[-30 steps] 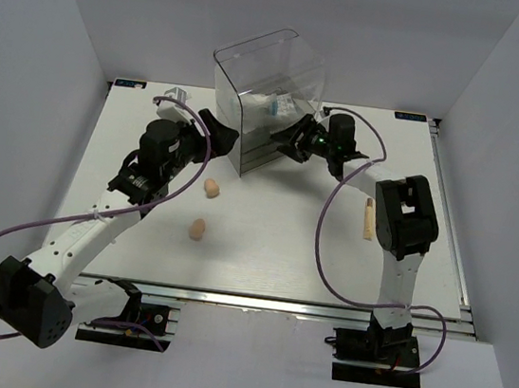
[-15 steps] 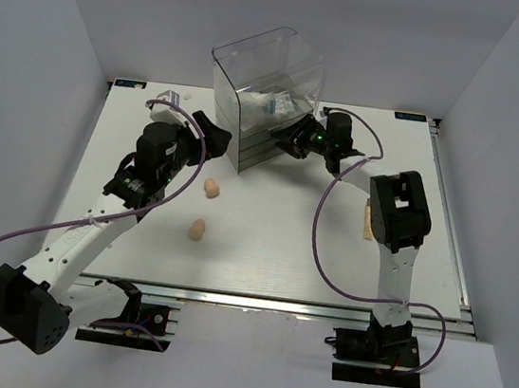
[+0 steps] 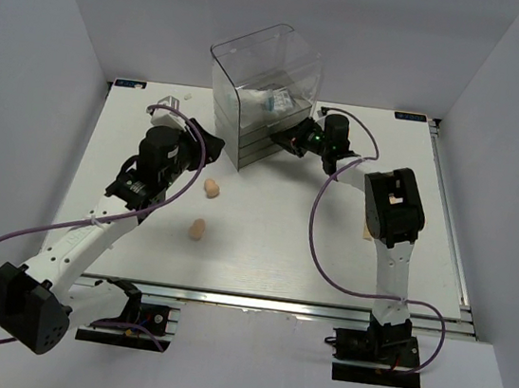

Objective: Organize the makeup

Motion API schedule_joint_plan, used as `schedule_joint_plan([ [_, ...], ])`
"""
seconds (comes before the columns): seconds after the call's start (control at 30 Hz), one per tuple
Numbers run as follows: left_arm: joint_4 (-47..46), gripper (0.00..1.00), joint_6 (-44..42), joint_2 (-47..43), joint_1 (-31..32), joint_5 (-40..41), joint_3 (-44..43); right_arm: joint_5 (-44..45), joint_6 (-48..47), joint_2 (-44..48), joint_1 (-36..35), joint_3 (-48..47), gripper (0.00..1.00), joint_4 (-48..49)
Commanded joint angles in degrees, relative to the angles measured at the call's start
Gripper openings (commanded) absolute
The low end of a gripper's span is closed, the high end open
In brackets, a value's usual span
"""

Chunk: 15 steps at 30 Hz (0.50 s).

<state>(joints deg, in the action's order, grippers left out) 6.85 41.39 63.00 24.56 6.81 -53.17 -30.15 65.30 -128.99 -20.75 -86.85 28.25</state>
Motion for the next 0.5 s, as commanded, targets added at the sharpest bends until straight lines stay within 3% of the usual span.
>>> schedule_joint_plan([
  [0.0,-0.96,0.56,0.80,-1.39,0.14,-0.31,0.26,2.73,-0.52,-1.35,0.71,-1.13,0.11,4.97],
  [0.07,-1.05,0.55,0.89,-1.30,0.14,-0.13,0.34,2.47,-0.43,-0.65,0.98,0.53,0.05,6.20],
  [0.3,-1.32,0.54,2.03,-0.43,0.23,1.19,1.66,1.06,0.01,6.28,2.56,12.39,0.02,11.74],
  [0.47,0.52,0.77,1.60,1.42,0.14,1.89,1.84,-0.34,-2.89,13.48,3.70,22.22,0.02,12.44],
])
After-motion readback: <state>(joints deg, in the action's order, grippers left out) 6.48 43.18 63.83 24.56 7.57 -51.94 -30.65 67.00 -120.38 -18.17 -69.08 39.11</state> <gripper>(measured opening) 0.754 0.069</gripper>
